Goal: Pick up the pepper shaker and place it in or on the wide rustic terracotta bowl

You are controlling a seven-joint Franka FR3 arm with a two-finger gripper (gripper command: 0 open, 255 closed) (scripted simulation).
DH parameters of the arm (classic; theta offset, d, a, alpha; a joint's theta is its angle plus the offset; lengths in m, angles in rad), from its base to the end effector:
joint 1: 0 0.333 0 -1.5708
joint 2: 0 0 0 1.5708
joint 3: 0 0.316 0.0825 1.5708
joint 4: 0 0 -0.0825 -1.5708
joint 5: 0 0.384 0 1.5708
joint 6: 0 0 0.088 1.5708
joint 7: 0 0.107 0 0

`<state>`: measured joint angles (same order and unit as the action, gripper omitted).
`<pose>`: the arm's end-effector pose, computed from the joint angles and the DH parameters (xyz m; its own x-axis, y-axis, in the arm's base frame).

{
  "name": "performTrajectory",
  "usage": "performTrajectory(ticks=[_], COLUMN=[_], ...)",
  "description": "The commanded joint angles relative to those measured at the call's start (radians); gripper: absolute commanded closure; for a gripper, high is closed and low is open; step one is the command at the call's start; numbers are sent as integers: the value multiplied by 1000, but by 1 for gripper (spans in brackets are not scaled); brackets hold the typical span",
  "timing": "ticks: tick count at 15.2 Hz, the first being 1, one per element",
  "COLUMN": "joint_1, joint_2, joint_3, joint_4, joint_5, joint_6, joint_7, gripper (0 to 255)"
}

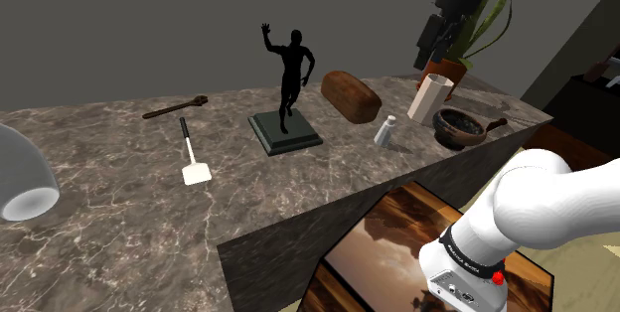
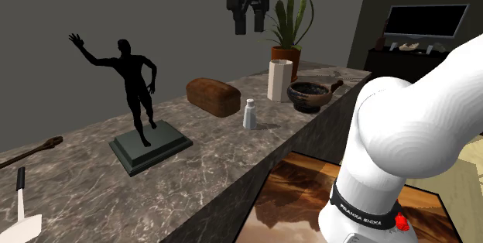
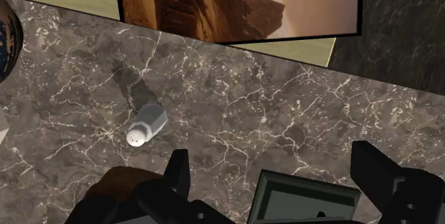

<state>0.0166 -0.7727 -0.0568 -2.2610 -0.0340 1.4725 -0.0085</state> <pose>0.3004 -0.0226 0.6218 0.9997 -0.0183 -0.0166 -0.0184 -0.9998 -0.0059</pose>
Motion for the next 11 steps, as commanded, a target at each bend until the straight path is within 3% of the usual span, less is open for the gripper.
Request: performTrajectory(ticks=[1, 11], joint_1=[0, -50], joint_2=[0, 74], joint_3=[0, -138], joint_4=[0, -213], joint_5=[0, -101], joint_6=[0, 300], joint_7=[0, -122], gripper=[0, 0])
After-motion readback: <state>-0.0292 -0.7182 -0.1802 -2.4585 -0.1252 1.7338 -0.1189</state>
